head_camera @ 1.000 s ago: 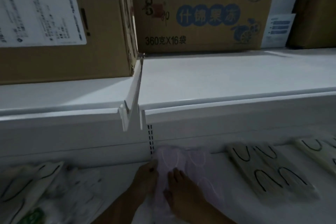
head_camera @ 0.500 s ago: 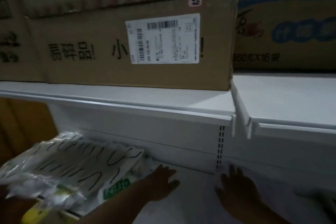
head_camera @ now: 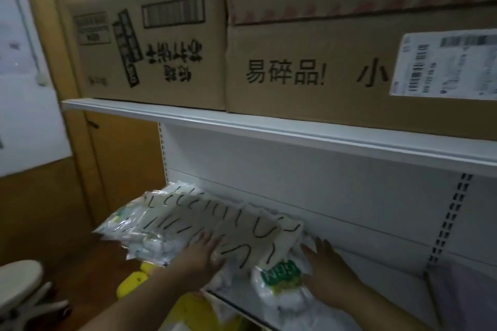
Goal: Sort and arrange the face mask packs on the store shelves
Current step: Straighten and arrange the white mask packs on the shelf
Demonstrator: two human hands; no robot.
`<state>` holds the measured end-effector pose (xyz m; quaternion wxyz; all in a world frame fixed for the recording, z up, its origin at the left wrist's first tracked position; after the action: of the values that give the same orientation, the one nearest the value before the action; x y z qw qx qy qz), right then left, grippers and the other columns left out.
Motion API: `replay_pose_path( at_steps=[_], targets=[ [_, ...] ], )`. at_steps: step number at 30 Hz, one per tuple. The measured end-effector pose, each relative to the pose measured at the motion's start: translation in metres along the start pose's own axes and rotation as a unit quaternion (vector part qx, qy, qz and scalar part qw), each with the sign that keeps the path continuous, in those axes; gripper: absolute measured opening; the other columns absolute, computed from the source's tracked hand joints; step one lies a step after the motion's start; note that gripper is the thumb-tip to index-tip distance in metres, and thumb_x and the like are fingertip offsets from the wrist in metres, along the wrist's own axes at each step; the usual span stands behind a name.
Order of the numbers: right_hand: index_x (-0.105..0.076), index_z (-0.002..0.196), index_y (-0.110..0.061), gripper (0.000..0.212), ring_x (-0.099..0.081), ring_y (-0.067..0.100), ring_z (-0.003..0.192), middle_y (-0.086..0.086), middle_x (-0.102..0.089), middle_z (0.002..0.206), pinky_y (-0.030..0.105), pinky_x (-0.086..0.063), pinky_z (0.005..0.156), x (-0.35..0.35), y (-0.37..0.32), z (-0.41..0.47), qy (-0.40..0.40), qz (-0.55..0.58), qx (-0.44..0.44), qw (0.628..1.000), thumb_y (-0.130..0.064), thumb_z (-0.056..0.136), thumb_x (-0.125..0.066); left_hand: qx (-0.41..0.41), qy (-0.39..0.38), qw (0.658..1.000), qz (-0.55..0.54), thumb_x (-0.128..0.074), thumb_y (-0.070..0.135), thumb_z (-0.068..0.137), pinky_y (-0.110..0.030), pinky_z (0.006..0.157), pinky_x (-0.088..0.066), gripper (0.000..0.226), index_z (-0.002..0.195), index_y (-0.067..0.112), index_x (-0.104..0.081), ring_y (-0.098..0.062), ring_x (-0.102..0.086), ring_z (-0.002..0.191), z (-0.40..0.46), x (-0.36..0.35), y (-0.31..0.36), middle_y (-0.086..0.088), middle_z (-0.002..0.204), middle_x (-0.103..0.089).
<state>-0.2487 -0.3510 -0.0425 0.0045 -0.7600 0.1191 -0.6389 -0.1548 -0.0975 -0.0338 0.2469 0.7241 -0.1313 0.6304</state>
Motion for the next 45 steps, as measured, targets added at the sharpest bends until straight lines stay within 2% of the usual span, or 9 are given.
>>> replay_pose_path(
  at_steps=[7, 19, 25, 28, 31, 34, 37, 40, 45],
  targets=[
    [-0.002, 0.154, -0.025, 0.070, 0.007, 0.030, 0.147, 0.011, 0.010, 0.160, 0.043, -0.009, 0.120, -0.006, -0.074, 0.006, 0.000, -0.008, -0.004, 1.000, -0.048, 0.098, -0.037, -0.001, 0.013, 1.000, 0.022, -0.027, 0.058, 0.098, -0.044, 0.119, -0.004, 0.066, 0.154, 0.029, -0.006, -0.020, 0.007, 0.149, 0.021, 0.024, -0.070, 0.000, 0.162, 0.006],
    [-0.007, 0.153, -0.026, 0.071, -0.003, 0.029, 0.147, 0.005, 0.000, 0.160, 0.044, -0.017, 0.117, -0.024, -0.106, 0.057, -0.005, 0.035, -0.004, 0.999, -0.046, 0.094, -0.041, -0.048, 0.010, 0.999, 0.021, -0.025, 0.061, 0.096, -0.041, 0.119, 0.002, 0.069, 0.154, 0.029, -0.005, -0.017, 0.011, 0.148, 0.082, 0.028, -0.066, 0.002, 0.162, 0.007],
    [0.003, 0.153, -0.015, 0.107, 0.000, 0.037, 0.146, 0.016, 0.003, 0.159, 0.051, -0.009, 0.116, -0.031, -0.110, 0.117, -0.034, 0.003, -0.070, 0.997, -0.075, 0.078, -0.046, -0.035, 0.022, 0.999, 0.021, -0.030, 0.055, 0.098, -0.039, 0.120, -0.003, 0.066, 0.154, 0.025, -0.011, -0.017, 0.006, 0.149, 0.113, 0.040, -0.112, 0.001, 0.163, -0.001],
    [-0.008, 0.152, -0.013, 0.104, -0.010, 0.037, 0.144, 0.017, -0.005, 0.158, 0.052, -0.017, 0.114, -0.039, -0.121, 0.131, -0.051, -0.039, -0.059, 0.996, -0.077, 0.078, -0.045, -0.029, 0.024, 0.998, -0.042, -0.038, 0.050, 0.099, -0.034, 0.119, -0.011, 0.062, 0.153, 0.026, -0.020, -0.016, -0.004, 0.149, 0.122, 0.045, -0.135, 0.003, 0.161, -0.012],
    [-0.013, 0.152, -0.016, 0.088, -0.015, 0.030, 0.144, 0.011, -0.012, 0.157, 0.046, -0.021, 0.115, -0.044, -0.121, 0.138, -0.049, -0.042, -0.065, 0.996, -0.066, 0.087, -0.046, -0.012, 0.065, 0.986, -0.150, -0.052, 0.036, 0.095, -0.021, 0.100, -0.036, 0.046, 0.139, 0.025, -0.045, -0.016, -0.040, 0.134, 0.126, 0.044, -0.133, 0.006, 0.142, -0.045],
    [-0.014, 0.152, -0.018, 0.072, -0.012, 0.024, 0.146, 0.003, -0.010, 0.160, 0.043, -0.017, 0.118, -0.046, -0.120, 0.140, -0.046, -0.032, -0.087, 0.995, -0.053, 0.096, -0.041, -0.014, 0.055, 0.973, -0.223, -0.052, 0.030, 0.092, -0.009, 0.075, -0.036, 0.030, 0.121, 0.030, -0.062, -0.007, -0.054, 0.102, 0.130, 0.026, -0.114, 0.008, 0.121, -0.061],
    [-0.027, 0.149, -0.022, 0.065, -0.028, 0.021, 0.140, 0.001, -0.024, 0.155, 0.037, -0.025, 0.115, -0.041, -0.124, 0.140, 0.003, -0.014, -0.119, 0.993, -0.058, 0.095, -0.036, -0.021, -0.004, 0.930, -0.366, -0.046, 0.043, 0.081, -0.020, 0.091, -0.047, 0.028, 0.100, 0.042, -0.067, -0.006, -0.060, 0.102, 0.140, 0.009, -0.101, 0.013, 0.112, -0.066],
    [-0.040, 0.141, -0.024, 0.055, -0.045, 0.015, 0.127, -0.003, -0.041, 0.145, 0.028, -0.037, 0.107, -0.033, -0.137, 0.136, 0.065, 0.056, -0.146, 0.986, -0.055, 0.096, -0.038, -0.016, -0.065, 0.876, -0.478, -0.051, 0.049, 0.075, -0.028, 0.084, -0.053, 0.019, 0.073, 0.048, -0.070, 0.001, -0.066, 0.083, 0.143, 0.003, -0.103, 0.021, 0.084, -0.071],
    [-0.053, 0.126, -0.027, 0.039, -0.060, 0.011, 0.101, -0.006, -0.063, 0.118, 0.024, -0.048, 0.085, -0.016, -0.171, 0.129, 0.156, 0.178, -0.200, 0.951, -0.050, 0.098, -0.039, 0.055, -0.219, 0.738, -0.636, -0.055, 0.020, 0.095, -0.027, 0.067, -0.056, 0.023, 0.082, 0.012, -0.072, -0.015, -0.071, 0.067, 0.148, -0.013, -0.118, -0.004, 0.075, -0.075]
  ],
)
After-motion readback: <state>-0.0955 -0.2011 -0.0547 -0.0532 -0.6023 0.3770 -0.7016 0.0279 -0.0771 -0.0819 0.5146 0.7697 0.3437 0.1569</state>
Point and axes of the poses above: each hand's wrist, its own z-axis towards the middle knuckle, its own x-axis out of the back of the hand, y = z × x, the point moved 8 cm from there along z, towards the middle knuckle
